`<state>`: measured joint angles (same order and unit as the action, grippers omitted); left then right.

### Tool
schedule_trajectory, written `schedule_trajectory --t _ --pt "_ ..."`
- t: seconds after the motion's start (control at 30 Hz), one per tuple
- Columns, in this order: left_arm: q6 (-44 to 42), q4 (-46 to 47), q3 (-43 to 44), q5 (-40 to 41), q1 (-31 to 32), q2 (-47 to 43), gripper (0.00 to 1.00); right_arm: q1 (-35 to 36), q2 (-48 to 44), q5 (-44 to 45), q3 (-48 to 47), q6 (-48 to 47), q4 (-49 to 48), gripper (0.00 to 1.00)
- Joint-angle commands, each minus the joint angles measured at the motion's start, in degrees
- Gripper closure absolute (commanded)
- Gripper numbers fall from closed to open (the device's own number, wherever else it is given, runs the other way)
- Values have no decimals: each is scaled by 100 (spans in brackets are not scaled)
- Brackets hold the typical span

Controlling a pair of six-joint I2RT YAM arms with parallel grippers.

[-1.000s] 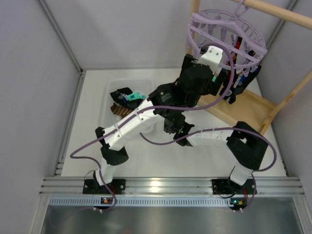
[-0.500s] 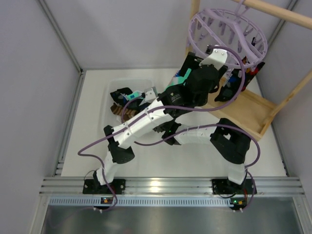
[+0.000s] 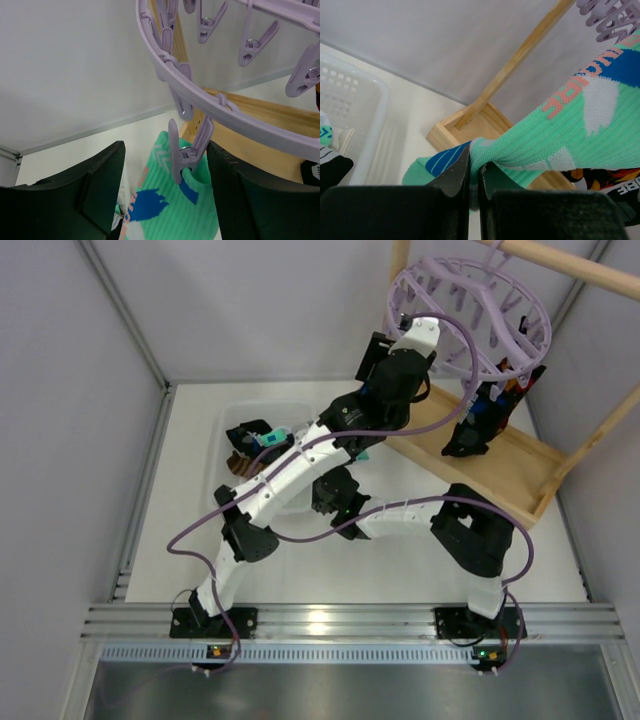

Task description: Remove the socks clipped to the hanger

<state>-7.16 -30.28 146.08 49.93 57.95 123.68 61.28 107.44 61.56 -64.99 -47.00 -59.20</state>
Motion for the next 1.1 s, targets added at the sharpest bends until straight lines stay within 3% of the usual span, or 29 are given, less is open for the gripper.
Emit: schedule_trajectory --t 0.0,0.43,0.53,0.6,0.67,0.8,0.93,1.03,1.07 --pt "162 312 158 -378 -108 -28 30 227 -232 -144 -93 -72 -241 100" --pt "311 401 202 -1082 -337 86 30 315 -302 -223 -119 94 -13 100" --pt "443 418 193 -1161 -451 139 41 332 -407 -259 -75 183 84 100" --pt "452 435 210 -1161 -495 165 55 341 -425 -258 -14 165 49 100" --pt "400 506 219 -1179 -496 157 57 359 -469 -259 48 156 5 100" --pt "347 594 228 -1249 -496 130 72 367 -531 -224 206 174 -100 100" --pt "364 611 184 -1293 -496 78 96 394 -750 -127 636 296 -443 100" --pt "373 603 184 -1311 -496 43 100 420 -899 -74 1058 455 -610 100" --pt "382 602 106 -1311 -487 16 93 420 -952 -65 1250 534 -628 100"
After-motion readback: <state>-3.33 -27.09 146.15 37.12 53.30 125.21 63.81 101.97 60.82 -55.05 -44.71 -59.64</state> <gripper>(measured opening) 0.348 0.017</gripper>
